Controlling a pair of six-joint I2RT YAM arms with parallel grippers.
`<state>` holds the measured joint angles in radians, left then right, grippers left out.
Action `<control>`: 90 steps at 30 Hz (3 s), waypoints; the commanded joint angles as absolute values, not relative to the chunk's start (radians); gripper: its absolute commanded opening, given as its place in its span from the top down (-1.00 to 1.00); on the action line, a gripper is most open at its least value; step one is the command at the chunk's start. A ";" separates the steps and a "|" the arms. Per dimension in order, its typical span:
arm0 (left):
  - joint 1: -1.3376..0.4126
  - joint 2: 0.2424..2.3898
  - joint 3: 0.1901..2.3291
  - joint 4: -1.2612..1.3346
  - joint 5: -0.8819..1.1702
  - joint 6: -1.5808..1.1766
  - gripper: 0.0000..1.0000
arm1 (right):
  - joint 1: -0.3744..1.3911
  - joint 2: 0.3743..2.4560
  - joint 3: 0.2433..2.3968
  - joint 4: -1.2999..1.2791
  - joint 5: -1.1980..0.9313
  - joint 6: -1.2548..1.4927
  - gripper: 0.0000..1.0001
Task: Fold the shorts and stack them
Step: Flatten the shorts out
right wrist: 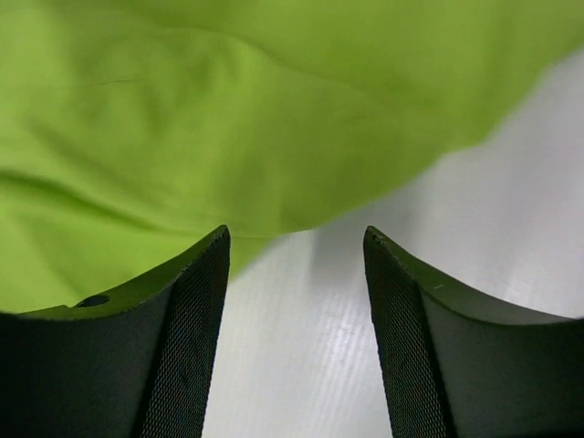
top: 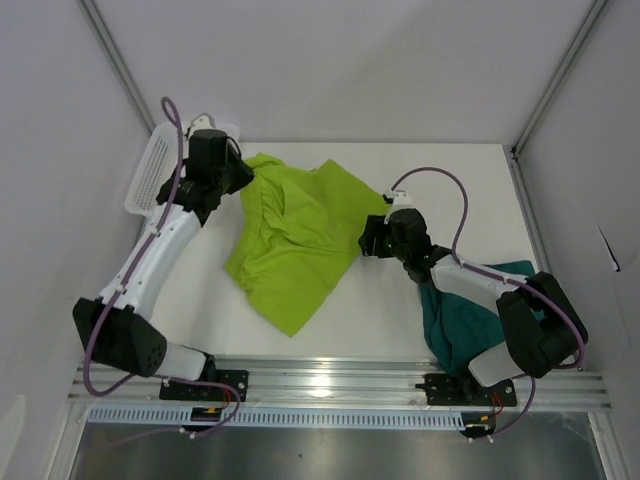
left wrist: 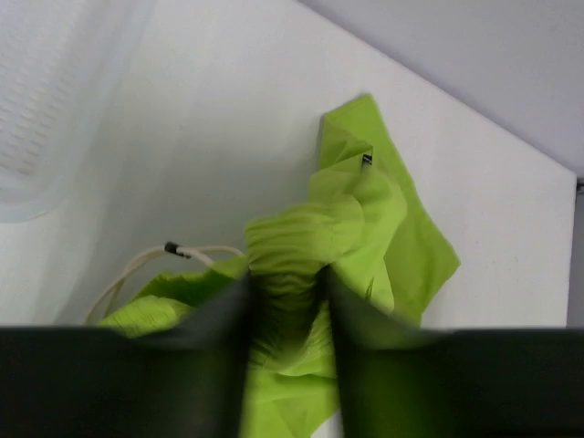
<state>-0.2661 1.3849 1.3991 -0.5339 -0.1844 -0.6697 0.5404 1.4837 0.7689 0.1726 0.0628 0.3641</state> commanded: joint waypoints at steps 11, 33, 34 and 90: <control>-0.276 1.465 1.447 -0.736 -0.206 -0.606 -0.98 | 0.621 1.451 0.765 0.302 -0.058 0.249 -0.26; -0.091 0.795 0.471 -0.368 0.052 -0.902 -0.90 | 0.699 1.442 0.773 0.293 0.000 0.172 -0.26; -0.074 0.789 0.457 -0.336 0.063 -0.911 -0.87 | 0.699 1.439 0.772 0.291 0.000 0.172 -0.26; 0.048 0.667 0.739 -0.632 -0.150 -1.135 0.98 | 1.256 1.670 1.123 0.144 0.325 0.077 -0.32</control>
<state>0.0425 0.6563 0.6815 -0.5396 -0.1570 -1.1194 1.2430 1.6463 1.0637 0.1238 0.2241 0.0929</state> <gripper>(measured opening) 0.026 0.657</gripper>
